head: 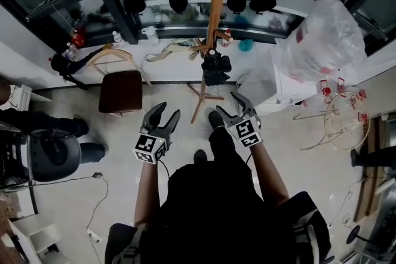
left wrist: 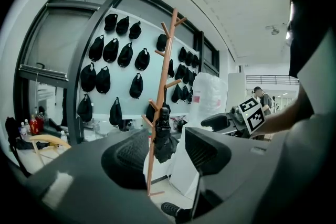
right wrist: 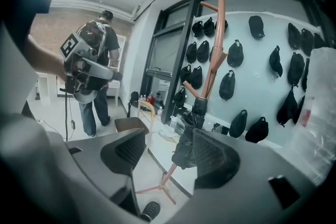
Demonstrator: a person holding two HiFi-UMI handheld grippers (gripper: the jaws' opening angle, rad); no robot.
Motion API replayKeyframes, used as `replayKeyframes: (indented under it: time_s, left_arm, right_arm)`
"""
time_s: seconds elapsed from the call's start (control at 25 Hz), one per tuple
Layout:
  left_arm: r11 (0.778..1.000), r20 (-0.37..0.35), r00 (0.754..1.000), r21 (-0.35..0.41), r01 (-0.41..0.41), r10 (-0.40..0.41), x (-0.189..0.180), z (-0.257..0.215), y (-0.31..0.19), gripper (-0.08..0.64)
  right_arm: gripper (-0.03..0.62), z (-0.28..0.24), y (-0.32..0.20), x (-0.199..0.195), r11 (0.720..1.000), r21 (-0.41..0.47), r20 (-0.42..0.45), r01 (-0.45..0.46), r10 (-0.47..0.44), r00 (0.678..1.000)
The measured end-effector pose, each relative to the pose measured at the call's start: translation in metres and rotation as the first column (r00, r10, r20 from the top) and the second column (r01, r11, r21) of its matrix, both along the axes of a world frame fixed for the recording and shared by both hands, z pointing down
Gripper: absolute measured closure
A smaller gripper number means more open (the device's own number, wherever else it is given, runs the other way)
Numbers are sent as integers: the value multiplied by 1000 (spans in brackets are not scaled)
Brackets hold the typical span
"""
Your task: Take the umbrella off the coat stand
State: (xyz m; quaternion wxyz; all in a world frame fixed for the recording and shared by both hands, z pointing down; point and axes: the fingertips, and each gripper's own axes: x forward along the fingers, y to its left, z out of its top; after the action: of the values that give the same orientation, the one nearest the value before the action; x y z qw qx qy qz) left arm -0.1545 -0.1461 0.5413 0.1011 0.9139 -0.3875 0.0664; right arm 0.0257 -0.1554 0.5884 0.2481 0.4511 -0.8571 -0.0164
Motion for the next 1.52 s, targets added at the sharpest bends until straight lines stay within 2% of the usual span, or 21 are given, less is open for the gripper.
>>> replayKeyframes:
  time_s: [0.2,0.6,0.88,1.08,1.28,1.52]
  left_arm:
    - [999,-8,999,-12,31,-31,-3,3,-11,344]
    - [997,34,997,-36,66,-65,2,4,-36,344]
    - [990,41,991,-59,128,-126,-6,2,-52,344]
    - [982,61,984,-80,170,-166,-17,5,-58,344]
    - [974,70,977,-98,206,-199,-21,7,-60,344]
    - [962,94,968,-126,242,-232,-30,14,-56,344]
  right_arm:
    - [310,2,-15,5,1000,6,5,10,-10,1000]
    - [310,14,-64,12,999,-20,40,29,-28,999]
    - [310,34,-98,15,997,-53,35,53,-51,998]
    - [332,45,-124,17,999,-33,32,33,-32,999]
    - [301,67,-142,9,995,-77,21,67,-66,998]
    - [264,90,-162,5,992,-112,13,58,-57,998]
